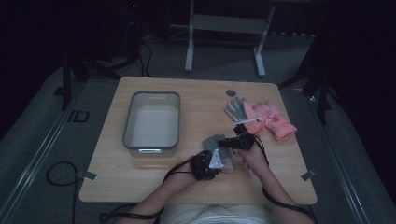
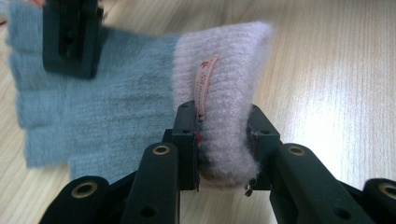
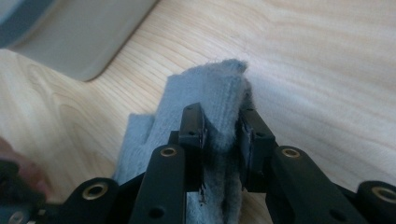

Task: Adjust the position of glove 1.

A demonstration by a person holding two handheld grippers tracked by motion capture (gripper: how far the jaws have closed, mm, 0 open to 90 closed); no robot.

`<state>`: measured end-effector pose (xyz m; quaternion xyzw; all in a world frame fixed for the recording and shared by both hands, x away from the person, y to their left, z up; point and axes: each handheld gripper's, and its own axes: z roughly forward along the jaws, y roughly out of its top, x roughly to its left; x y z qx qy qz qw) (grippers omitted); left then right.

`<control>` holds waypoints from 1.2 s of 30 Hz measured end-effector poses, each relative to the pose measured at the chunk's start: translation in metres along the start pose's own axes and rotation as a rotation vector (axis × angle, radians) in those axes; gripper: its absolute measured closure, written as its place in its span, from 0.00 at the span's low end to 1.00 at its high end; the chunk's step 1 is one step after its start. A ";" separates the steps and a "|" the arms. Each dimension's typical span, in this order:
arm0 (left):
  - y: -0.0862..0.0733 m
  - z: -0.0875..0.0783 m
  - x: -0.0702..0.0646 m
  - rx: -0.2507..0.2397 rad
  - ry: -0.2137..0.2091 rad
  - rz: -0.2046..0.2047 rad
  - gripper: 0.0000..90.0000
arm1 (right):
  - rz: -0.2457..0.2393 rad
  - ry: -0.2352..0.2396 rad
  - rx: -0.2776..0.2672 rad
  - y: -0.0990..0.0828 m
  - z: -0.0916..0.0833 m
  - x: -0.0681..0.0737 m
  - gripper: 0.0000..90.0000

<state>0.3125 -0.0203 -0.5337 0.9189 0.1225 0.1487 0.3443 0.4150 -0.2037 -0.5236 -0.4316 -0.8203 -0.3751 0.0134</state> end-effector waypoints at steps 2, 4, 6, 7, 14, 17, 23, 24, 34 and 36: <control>0.003 -0.007 0.002 -0.016 0.001 -0.001 0.78 | -0.018 0.000 -0.011 0.003 -0.005 0.003 0.83; 0.009 -0.015 0.005 -0.023 -0.005 0.007 0.78 | -0.030 0.007 -0.035 0.008 -0.015 0.006 0.83; 0.012 -0.020 0.008 -0.023 -0.013 0.011 0.78 | -0.033 0.010 -0.041 0.011 -0.020 0.006 0.83; 0.014 -0.024 0.011 -0.024 -0.024 0.015 0.78 | -0.033 0.010 -0.041 0.011 -0.020 0.006 0.83; 0.023 -0.049 0.027 -0.037 -0.016 0.041 0.78 | -0.032 0.027 -0.099 0.021 -0.034 0.013 0.83; 0.027 -0.064 0.036 -0.021 -0.011 0.057 0.78 | -0.051 0.030 -0.124 0.032 -0.037 0.022 0.83; 0.029 -0.084 0.043 -0.019 0.027 0.091 0.78 | -0.080 0.034 -0.147 0.050 -0.040 0.034 0.83; 0.029 -0.087 0.045 -0.025 0.035 0.090 0.78 | -0.089 0.033 -0.146 0.054 -0.040 0.037 0.83; 0.026 -0.115 0.071 -0.008 0.053 0.061 0.78 | -0.142 0.029 -0.161 0.090 -0.033 0.059 0.83; 0.025 -0.120 0.076 0.001 0.052 0.059 0.78 | -0.137 0.035 -0.164 0.096 -0.031 0.061 0.83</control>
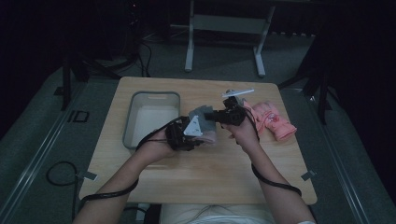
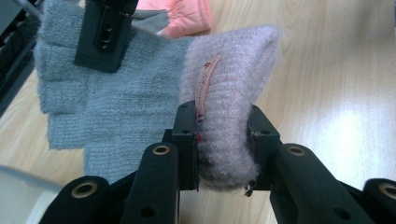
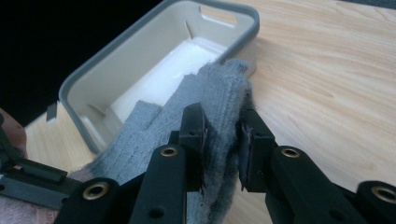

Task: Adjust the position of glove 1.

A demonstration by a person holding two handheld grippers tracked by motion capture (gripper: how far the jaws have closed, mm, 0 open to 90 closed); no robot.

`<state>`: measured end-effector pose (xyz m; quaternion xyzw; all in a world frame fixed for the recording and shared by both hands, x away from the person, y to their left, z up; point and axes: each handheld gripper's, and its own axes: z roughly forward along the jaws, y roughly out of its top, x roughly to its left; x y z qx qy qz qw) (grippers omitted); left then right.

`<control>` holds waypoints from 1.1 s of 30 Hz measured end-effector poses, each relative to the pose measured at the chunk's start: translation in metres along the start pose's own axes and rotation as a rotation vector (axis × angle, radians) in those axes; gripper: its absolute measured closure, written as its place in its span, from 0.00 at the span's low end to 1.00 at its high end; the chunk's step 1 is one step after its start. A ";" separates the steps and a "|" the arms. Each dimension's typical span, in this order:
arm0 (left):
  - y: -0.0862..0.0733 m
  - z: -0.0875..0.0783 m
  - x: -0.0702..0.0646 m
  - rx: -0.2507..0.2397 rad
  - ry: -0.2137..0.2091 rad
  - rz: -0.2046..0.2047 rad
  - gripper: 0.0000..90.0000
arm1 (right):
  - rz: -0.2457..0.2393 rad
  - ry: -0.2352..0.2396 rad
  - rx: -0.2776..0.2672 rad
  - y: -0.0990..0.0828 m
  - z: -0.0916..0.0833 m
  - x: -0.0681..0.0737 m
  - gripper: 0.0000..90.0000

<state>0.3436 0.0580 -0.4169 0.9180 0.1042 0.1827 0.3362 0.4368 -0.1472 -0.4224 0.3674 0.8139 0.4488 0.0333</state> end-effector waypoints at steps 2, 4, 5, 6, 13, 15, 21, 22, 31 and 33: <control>-0.003 -0.004 0.005 0.004 0.001 -0.003 0.78 | -0.004 0.002 0.000 0.005 0.004 0.003 0.83; -0.006 -0.009 0.009 0.009 0.005 -0.004 0.78 | -0.005 0.007 -0.004 0.010 0.009 0.006 0.83; -0.008 -0.011 0.010 0.008 0.005 -0.009 0.78 | -0.012 0.006 -0.006 0.012 0.011 0.008 0.83; -0.010 -0.013 0.012 0.007 0.003 -0.013 0.78 | -0.009 0.009 -0.004 0.015 0.013 0.010 0.83; -0.027 -0.030 0.023 0.013 0.010 -0.044 0.78 | -0.041 0.010 -0.002 0.031 0.032 0.029 0.83; -0.034 -0.035 0.029 0.018 0.012 -0.050 0.78 | -0.054 0.008 -0.003 0.037 0.039 0.036 0.83; -0.052 -0.048 0.042 0.040 0.024 -0.064 0.78 | -0.070 0.021 -0.006 0.052 0.059 0.051 0.83; -0.055 -0.050 0.044 0.047 0.027 -0.065 0.78 | -0.067 0.021 -0.004 0.054 0.062 0.052 0.83; -0.089 -0.057 0.065 0.109 0.032 -0.054 0.78 | -0.020 0.045 0.031 0.064 0.108 0.058 0.83; -0.098 -0.057 0.069 0.122 0.023 -0.046 0.78 | 0.003 0.048 0.047 0.062 0.120 0.056 0.83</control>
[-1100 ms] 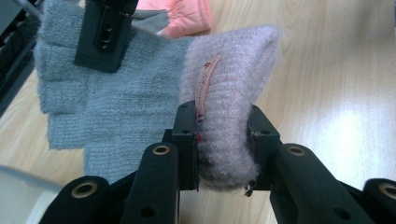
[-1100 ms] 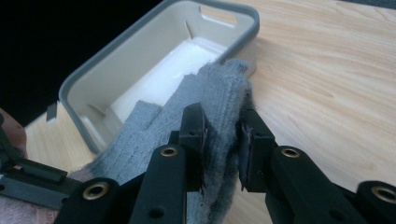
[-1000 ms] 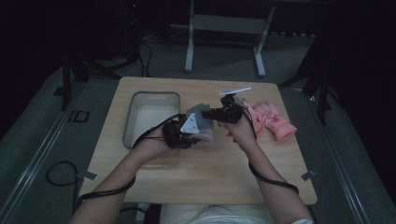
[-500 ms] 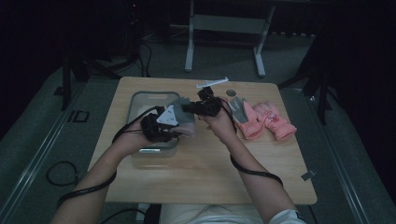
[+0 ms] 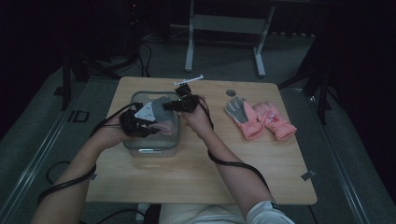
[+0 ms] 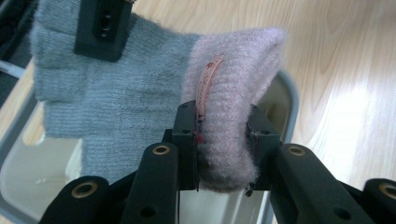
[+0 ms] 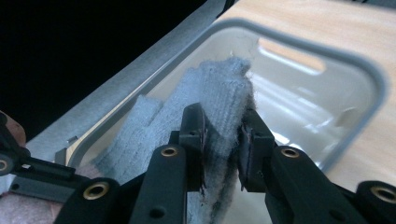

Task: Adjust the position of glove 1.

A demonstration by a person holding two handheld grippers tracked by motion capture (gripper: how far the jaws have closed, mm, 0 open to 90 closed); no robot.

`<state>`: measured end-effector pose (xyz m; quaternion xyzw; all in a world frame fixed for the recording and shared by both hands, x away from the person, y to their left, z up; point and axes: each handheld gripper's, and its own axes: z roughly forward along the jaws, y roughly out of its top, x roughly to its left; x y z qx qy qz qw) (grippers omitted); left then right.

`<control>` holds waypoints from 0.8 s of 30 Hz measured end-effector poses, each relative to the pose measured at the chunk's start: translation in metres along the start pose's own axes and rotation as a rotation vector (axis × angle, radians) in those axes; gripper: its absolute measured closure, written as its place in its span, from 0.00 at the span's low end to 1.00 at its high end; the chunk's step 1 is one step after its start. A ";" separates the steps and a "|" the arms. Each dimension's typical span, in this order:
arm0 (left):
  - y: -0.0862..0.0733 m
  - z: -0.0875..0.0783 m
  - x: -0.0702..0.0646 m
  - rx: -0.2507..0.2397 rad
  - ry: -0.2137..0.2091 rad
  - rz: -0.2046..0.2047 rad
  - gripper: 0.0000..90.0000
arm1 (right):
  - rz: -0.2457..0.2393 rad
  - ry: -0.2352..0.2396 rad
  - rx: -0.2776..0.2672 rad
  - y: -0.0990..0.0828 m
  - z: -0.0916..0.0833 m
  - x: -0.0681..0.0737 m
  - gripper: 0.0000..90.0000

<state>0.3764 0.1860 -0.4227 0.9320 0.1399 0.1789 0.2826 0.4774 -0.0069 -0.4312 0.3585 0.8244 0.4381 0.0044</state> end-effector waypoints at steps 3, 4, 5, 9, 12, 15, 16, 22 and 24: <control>-0.013 0.007 0.006 0.008 -0.024 -0.005 0.78 | 0.019 0.001 0.022 -0.003 0.018 -0.003 0.83; -0.017 0.010 0.009 0.020 -0.030 -0.006 0.78 | 0.020 0.001 0.025 -0.004 0.023 -0.003 0.83; -0.017 0.010 0.009 0.020 -0.030 -0.006 0.78 | 0.020 0.001 0.025 -0.004 0.023 -0.003 0.83; -0.029 0.034 0.019 0.075 -0.072 -0.016 0.78 | 0.025 -0.026 0.068 -0.010 0.050 -0.008 0.83; -0.031 0.042 0.023 0.099 -0.095 -0.017 0.78 | 0.026 -0.041 0.102 -0.012 0.059 -0.013 0.83; -0.031 0.053 0.030 0.131 -0.122 -0.012 0.78 | 0.038 -0.055 0.129 -0.012 0.066 -0.017 0.83; -0.031 0.055 0.031 0.143 -0.130 -0.008 0.78 | 0.029 -0.068 0.136 -0.010 0.067 -0.015 0.83; -0.030 0.067 0.037 0.181 -0.162 0.001 0.78 | 0.014 -0.100 0.186 -0.006 0.074 -0.014 0.79; -0.029 0.072 0.038 0.207 -0.173 0.007 0.77 | -0.011 -0.131 0.194 -0.006 0.071 -0.012 0.71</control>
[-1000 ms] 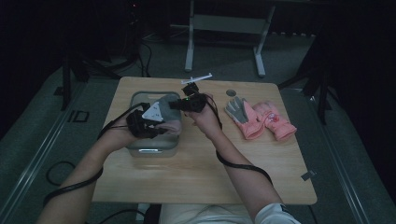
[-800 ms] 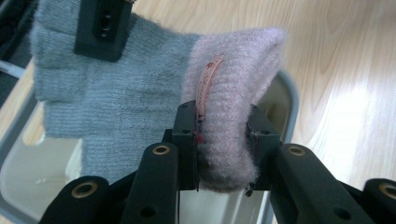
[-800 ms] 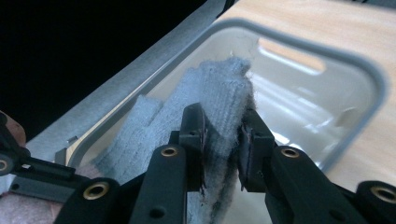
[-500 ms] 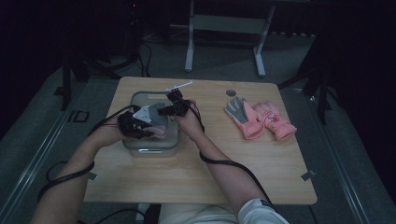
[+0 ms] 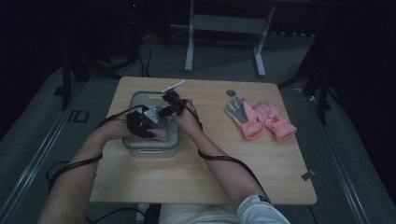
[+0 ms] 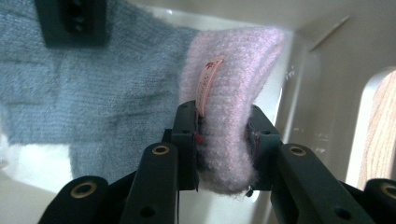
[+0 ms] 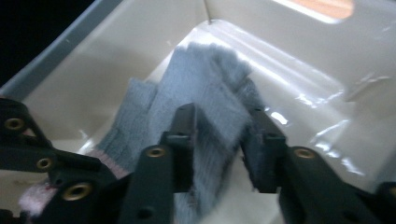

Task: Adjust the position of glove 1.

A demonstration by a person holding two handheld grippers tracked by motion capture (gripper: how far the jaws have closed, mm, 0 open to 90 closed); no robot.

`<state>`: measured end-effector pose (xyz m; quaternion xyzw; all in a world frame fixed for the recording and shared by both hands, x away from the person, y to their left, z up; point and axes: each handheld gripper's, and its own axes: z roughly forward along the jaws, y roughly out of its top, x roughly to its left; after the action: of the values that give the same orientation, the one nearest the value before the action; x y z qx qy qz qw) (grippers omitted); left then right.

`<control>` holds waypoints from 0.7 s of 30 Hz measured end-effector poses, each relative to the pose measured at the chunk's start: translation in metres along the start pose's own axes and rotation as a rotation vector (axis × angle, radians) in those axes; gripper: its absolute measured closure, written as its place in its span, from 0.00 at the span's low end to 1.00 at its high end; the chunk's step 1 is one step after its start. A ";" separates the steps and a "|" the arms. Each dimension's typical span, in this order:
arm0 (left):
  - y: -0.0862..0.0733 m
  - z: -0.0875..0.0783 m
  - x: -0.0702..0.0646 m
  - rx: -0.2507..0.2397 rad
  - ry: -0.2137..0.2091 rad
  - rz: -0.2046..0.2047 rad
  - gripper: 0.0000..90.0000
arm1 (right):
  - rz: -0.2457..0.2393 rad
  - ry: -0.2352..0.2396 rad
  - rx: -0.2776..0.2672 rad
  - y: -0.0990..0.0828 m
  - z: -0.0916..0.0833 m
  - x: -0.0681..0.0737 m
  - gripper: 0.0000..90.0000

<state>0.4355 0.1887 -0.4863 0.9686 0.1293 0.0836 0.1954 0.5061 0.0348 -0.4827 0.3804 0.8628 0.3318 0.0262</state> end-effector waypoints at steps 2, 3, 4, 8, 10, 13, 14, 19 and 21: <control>0.001 0.007 0.001 0.024 -0.014 -0.004 0.77 | 0.008 0.013 -0.007 -0.001 -0.004 -0.002 0.68; 0.001 0.007 0.001 0.024 -0.014 -0.004 0.76 | 0.008 0.016 -0.014 -0.002 -0.007 -0.004 0.67; 0.001 0.009 0.001 0.029 -0.015 -0.008 0.76 | 0.008 0.016 -0.014 -0.002 -0.007 -0.004 0.67; 0.002 0.012 -0.001 0.028 -0.025 -0.022 0.72 | 0.019 0.036 -0.047 -0.009 -0.020 -0.006 0.64; 0.001 0.011 -0.001 0.019 -0.029 -0.046 0.66 | 0.014 0.049 -0.058 -0.011 -0.027 -0.007 0.64; -0.002 0.004 -0.003 0.011 -0.001 -0.078 0.48 | -0.012 0.072 -0.088 -0.016 -0.046 -0.004 0.64; -0.002 0.004 -0.003 0.011 -0.001 -0.078 0.43 | -0.012 0.072 -0.088 -0.016 -0.046 -0.004 0.64; 0.000 -0.010 -0.003 -0.050 0.034 -0.149 0.27 | -0.038 0.099 -0.125 -0.026 -0.073 -0.005 0.66; 0.002 -0.014 -0.004 -0.073 0.054 -0.157 0.20 | -0.049 0.092 -0.133 -0.029 -0.081 -0.005 0.67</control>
<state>0.4295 0.1907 -0.4731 0.9451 0.2068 0.0987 0.2330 0.4670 -0.0277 -0.4385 0.3410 0.8482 0.4047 0.0196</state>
